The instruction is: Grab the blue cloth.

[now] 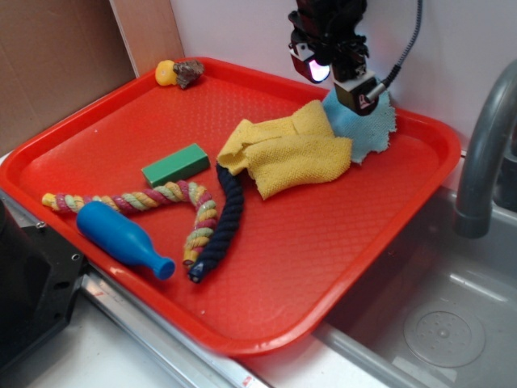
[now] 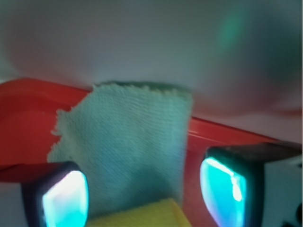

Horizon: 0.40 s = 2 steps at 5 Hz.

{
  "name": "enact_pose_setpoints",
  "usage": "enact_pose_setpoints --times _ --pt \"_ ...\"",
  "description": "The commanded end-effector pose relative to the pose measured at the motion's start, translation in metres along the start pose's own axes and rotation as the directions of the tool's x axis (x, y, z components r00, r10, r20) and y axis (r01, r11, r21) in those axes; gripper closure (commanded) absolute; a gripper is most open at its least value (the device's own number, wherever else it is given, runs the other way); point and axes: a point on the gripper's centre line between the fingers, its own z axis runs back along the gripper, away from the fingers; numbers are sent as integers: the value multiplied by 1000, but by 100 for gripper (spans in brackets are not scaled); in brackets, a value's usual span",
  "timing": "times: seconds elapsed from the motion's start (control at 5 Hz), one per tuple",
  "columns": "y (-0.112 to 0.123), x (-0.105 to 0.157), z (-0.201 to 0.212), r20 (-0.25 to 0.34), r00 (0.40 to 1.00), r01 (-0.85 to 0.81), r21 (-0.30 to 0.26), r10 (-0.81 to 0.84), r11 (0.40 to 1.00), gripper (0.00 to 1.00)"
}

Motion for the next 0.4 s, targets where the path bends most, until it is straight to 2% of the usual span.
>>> enact_pose_setpoints --times 0.0,0.2 --pt "-11 15 -6 105 993 -46 -21 48 999 0" --pt "-6 11 -18 74 996 -46 -17 47 999 0"
